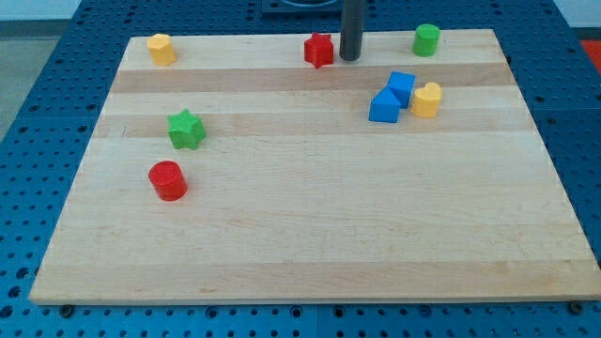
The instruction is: Place the green circle horizontally to the red star
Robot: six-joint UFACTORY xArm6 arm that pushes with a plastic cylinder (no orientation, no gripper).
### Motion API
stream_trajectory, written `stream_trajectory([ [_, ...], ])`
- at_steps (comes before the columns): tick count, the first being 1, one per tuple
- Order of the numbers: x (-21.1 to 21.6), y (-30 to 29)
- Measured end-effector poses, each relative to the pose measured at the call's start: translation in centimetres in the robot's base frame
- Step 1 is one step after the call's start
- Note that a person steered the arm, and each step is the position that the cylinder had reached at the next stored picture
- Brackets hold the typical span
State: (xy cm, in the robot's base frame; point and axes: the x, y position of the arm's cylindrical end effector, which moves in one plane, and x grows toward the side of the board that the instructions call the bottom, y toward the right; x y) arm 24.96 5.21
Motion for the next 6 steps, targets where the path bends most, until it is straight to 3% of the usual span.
stream_trajectory([
  [3,-0.3,1.3],
  [6,-3.3,4.9],
])
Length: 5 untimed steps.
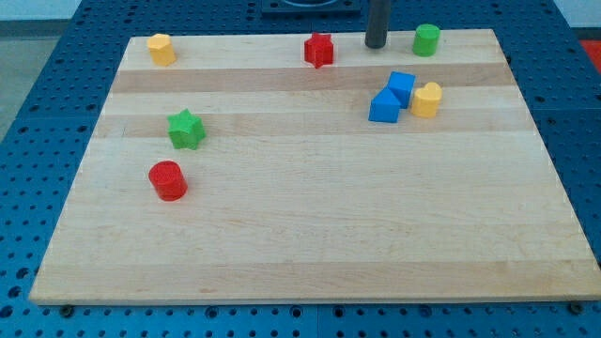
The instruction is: Place the green circle horizontally to the red star
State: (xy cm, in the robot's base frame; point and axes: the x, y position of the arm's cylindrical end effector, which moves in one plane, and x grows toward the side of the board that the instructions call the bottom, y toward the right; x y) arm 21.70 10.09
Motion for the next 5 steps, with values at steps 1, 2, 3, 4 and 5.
stream_trajectory([
  [1,0.0,2.1],
  [2,0.0,4.5],
  [3,0.0,5.0],
  [4,0.0,6.1],
  [5,0.0,6.8],
])
